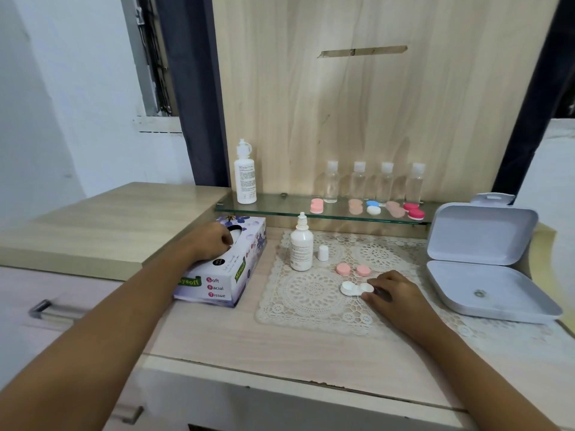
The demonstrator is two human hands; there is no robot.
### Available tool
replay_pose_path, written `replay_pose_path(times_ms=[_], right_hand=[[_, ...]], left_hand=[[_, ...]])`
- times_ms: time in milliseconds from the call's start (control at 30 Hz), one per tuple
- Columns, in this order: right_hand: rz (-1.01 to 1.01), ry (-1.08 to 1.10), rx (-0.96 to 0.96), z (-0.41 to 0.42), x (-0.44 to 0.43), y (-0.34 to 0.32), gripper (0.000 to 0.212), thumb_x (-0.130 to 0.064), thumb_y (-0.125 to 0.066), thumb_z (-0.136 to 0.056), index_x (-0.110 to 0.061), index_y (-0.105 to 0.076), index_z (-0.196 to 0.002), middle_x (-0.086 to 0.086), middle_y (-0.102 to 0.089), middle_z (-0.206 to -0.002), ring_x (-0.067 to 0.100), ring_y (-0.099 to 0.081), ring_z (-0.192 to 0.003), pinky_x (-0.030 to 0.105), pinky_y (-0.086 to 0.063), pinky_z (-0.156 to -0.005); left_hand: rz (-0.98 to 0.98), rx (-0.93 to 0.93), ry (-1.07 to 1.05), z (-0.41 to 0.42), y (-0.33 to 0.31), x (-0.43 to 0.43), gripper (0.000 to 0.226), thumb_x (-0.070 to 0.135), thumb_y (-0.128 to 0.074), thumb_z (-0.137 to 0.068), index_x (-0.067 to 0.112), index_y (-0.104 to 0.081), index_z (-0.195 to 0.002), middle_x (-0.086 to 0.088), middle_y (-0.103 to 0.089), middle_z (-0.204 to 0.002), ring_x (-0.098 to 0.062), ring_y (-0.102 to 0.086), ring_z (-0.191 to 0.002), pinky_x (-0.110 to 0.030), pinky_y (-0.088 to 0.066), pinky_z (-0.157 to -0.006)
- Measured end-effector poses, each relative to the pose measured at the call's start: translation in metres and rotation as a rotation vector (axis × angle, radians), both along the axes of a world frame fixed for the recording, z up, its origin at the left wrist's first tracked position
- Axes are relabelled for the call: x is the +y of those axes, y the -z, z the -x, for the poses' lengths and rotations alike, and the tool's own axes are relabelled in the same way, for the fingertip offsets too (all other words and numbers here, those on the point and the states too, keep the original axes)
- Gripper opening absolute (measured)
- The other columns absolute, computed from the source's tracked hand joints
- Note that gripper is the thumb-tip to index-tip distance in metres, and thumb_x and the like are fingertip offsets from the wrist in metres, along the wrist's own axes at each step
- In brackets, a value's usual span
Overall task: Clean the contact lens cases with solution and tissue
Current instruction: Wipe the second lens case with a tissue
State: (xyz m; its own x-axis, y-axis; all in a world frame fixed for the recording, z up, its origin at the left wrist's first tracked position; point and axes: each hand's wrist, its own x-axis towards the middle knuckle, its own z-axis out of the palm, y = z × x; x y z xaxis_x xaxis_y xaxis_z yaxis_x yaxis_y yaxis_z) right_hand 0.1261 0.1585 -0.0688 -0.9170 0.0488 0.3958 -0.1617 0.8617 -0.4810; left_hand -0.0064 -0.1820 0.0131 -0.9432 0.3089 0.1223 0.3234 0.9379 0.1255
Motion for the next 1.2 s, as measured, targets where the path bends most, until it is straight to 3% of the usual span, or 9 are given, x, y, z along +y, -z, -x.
replay_pose_path(times_ms=[167, 333, 500, 633, 700, 867, 967, 1067, 1200], right_hand=[[0.010, 0.000, 0.007, -0.0007, -0.0002, -0.0005, 0.028, -0.025, -0.065, -0.085, -0.012, -0.067, -0.110, 0.001, -0.054, -0.097, 0.013, -0.050, -0.087, 0.017, -0.029, -0.072], [0.000, 0.008, 0.010, -0.0016, 0.0000, -0.0004, 0.030, -0.027, -0.064, -0.085, -0.012, -0.066, -0.112, -0.001, -0.053, -0.097, 0.012, -0.049, -0.088, 0.016, -0.028, -0.073], [-0.010, 0.006, 0.016, -0.0012, 0.0003, 0.0004, 0.030, -0.027, -0.064, -0.085, -0.013, -0.066, -0.112, -0.002, -0.052, -0.096, 0.011, -0.048, -0.088, 0.017, -0.029, -0.075], [-0.017, 0.003, 0.025, -0.0009, 0.0008, 0.0010, 0.030, -0.026, -0.065, -0.085, -0.012, -0.067, -0.111, -0.003, -0.052, -0.097, 0.010, -0.047, -0.088, 0.016, -0.029, -0.075], [-0.020, -0.001, 0.028, -0.0006, 0.0006, 0.0010, 0.029, -0.027, -0.064, -0.085, -0.013, -0.067, -0.110, -0.001, -0.054, -0.099, 0.010, -0.047, -0.088, 0.016, -0.029, -0.075], [-0.018, -0.006, 0.023, -0.0004, 0.0007, 0.0008, 0.026, -0.025, -0.065, -0.085, -0.013, -0.068, -0.107, 0.000, -0.054, -0.097, 0.010, -0.048, -0.086, 0.016, -0.029, -0.074], [-0.008, -0.012, 0.033, -0.0003, 0.0009, 0.0014, 0.025, -0.023, -0.066, -0.084, -0.013, -0.069, -0.107, -0.001, -0.053, -0.095, 0.010, -0.048, -0.086, 0.016, -0.029, -0.074], [-0.006, -0.009, 0.033, 0.0002, 0.0013, 0.0022, 0.027, -0.024, -0.066, -0.084, -0.013, -0.068, -0.109, -0.001, -0.054, -0.096, 0.011, -0.049, -0.087, 0.017, -0.031, -0.076], [0.003, -0.014, 0.026, -0.0005, 0.0016, 0.0024, 0.028, -0.023, -0.065, -0.084, -0.013, -0.068, -0.110, 0.000, -0.054, -0.097, 0.012, -0.049, -0.088, 0.018, -0.032, -0.077]], left_hand=[[-0.009, 0.014, 0.001, 0.0006, 0.0030, 0.0006, 0.021, 0.010, -0.050, -0.087, 0.005, -0.070, -0.093, -0.008, -0.067, -0.100, -0.017, -0.052, -0.082, -0.026, -0.040, -0.069], [-0.015, 0.031, 0.007, 0.0009, 0.0037, 0.0034, 0.023, 0.009, -0.050, -0.089, 0.008, -0.071, -0.099, -0.002, -0.065, -0.100, -0.012, -0.049, -0.081, -0.020, -0.034, -0.069], [0.004, -0.007, -0.008, 0.0053, 0.0043, 0.0009, 0.020, 0.012, -0.048, -0.085, 0.013, -0.065, -0.076, -0.005, -0.060, -0.085, -0.016, -0.050, -0.075, -0.027, -0.038, -0.066], [-0.004, -0.035, -0.010, 0.0050, 0.0043, 0.0048, 0.022, 0.007, -0.048, -0.088, 0.006, -0.070, -0.089, -0.002, -0.058, -0.085, -0.015, -0.049, -0.078, -0.022, -0.034, -0.068], [-0.008, -0.040, -0.018, 0.0067, 0.0046, 0.0063, 0.023, 0.007, -0.049, -0.088, 0.007, -0.070, -0.097, -0.004, -0.063, -0.097, -0.015, -0.050, -0.083, -0.022, -0.035, -0.071], [-0.037, -0.051, -0.048, 0.0077, 0.0045, 0.0075, 0.018, 0.010, -0.050, -0.089, 0.008, -0.067, -0.093, -0.004, -0.060, -0.098, -0.015, -0.049, -0.083, -0.023, -0.035, -0.070], [-0.079, -0.039, -0.058, 0.0054, 0.0014, 0.0059, 0.016, 0.013, -0.051, -0.088, 0.010, -0.067, -0.089, 0.002, -0.054, -0.089, -0.015, -0.050, -0.083, -0.024, -0.036, -0.070], [-0.121, -0.017, -0.064, 0.0064, -0.0015, 0.0025, 0.018, 0.011, -0.052, -0.085, 0.010, -0.067, -0.075, -0.002, -0.060, -0.079, -0.017, -0.053, -0.076, -0.025, -0.039, -0.067], [-0.387, -0.054, -0.100, 0.0064, -0.0046, 0.0000, 0.018, 0.006, -0.051, -0.087, 0.004, -0.067, -0.080, -0.005, -0.061, -0.072, -0.019, -0.054, -0.066, -0.019, -0.042, -0.053]])
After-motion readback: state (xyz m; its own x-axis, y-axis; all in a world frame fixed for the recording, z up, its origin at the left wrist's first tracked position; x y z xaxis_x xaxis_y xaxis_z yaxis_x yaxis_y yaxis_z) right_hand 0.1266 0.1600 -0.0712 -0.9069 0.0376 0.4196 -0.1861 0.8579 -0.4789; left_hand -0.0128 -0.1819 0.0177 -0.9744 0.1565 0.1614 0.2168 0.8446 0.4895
